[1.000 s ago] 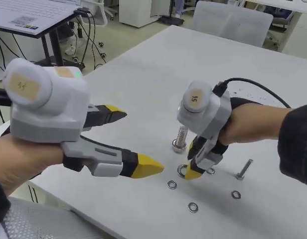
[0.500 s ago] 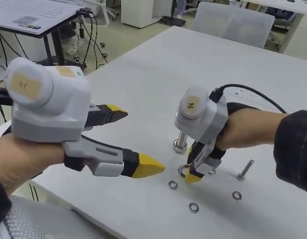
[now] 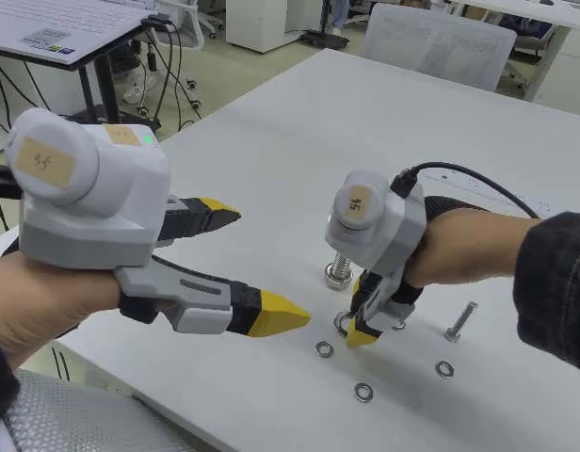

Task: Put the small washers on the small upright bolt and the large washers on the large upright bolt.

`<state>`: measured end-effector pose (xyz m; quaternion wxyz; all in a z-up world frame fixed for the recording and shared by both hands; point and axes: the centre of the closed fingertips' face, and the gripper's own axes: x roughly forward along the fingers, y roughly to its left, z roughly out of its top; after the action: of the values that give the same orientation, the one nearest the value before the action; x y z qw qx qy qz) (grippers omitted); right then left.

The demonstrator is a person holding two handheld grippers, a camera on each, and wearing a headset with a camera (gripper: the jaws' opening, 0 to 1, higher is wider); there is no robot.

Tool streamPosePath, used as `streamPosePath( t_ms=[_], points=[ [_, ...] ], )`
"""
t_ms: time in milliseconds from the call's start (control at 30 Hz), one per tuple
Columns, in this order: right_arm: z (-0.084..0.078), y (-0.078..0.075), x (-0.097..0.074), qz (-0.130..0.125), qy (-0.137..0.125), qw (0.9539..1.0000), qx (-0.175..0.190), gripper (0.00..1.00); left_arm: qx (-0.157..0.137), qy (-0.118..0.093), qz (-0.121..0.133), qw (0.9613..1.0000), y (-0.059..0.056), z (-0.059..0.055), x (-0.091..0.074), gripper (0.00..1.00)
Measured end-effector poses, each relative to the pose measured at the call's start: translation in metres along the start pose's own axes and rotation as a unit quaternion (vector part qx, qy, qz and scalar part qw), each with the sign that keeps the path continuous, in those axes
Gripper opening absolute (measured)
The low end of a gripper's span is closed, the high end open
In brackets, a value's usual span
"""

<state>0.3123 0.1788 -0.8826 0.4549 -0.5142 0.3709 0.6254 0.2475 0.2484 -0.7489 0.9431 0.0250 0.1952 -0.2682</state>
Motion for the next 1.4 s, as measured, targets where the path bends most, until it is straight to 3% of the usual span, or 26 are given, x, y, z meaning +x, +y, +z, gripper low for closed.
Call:
streamPosePath(
  t_ms=[567,1100,1400],
  points=[
    [0.001,0.000,-0.001,-0.004,0.012,0.9999,0.009,0.24,0.001,0.000,-0.003,1.0000,0.000,0.001,0.001,0.84],
    [-0.001,-0.002,-0.001,-0.004,0.006,0.9996,0.026,0.23,0.003,0.000,-0.004,1.0000,0.007,-0.001,-0.005,0.84],
    [0.000,-0.003,-0.015,-0.006,-0.011,0.9991,0.040,0.23,0.005,-0.004,-0.017,0.9998,0.009,-0.001,-0.003,0.84]
  ],
)
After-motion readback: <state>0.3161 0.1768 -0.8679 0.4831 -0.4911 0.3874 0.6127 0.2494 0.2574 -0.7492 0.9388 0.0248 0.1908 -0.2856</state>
